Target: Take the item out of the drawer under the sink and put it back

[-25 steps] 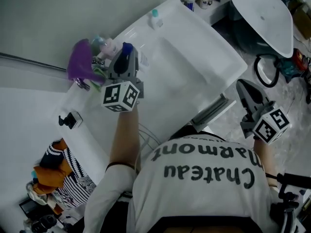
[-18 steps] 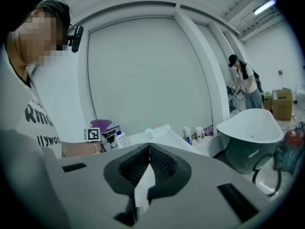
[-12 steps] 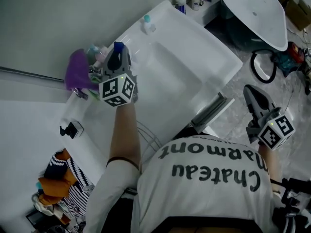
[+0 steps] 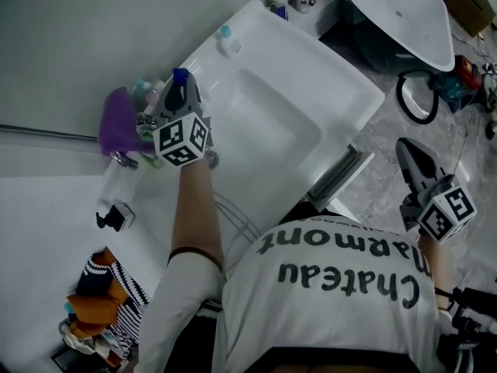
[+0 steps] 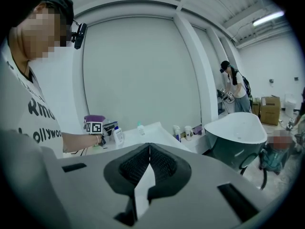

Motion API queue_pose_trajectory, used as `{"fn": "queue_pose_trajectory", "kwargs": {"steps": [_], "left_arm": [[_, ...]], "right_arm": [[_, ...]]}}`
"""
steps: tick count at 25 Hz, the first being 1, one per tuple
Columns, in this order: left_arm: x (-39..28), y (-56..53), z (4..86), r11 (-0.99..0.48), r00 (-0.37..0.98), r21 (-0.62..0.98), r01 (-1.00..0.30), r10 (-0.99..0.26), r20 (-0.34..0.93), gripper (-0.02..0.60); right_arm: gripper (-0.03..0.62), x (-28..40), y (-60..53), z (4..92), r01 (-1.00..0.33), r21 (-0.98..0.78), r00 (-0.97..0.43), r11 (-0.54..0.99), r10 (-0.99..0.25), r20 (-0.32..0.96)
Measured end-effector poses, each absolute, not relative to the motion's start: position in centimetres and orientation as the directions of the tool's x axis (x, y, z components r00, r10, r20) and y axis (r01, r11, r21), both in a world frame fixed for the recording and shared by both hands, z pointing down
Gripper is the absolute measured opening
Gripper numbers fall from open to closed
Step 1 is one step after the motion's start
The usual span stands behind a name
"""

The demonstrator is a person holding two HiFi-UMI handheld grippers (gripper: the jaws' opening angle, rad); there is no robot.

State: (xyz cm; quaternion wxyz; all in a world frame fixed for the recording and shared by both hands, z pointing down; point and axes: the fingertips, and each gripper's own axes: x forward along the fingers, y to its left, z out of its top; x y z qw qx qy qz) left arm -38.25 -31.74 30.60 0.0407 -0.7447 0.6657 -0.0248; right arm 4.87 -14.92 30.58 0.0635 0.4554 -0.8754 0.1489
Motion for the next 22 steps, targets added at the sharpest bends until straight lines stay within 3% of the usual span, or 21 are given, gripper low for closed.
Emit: {"fn": "queue_pose_trajectory", "kwargs": {"steps": [22], "left_arm": [[-39.8, -34.8, 30.1, -0.069, 0.081, -0.130, -0.989, -0.993, -0.088, 0.078]], "right_arm": [[0.011, 4.3, -15.0, 32.1, -0.824, -0.184, -0.566, 0.536, -0.769, 0.298]]}}
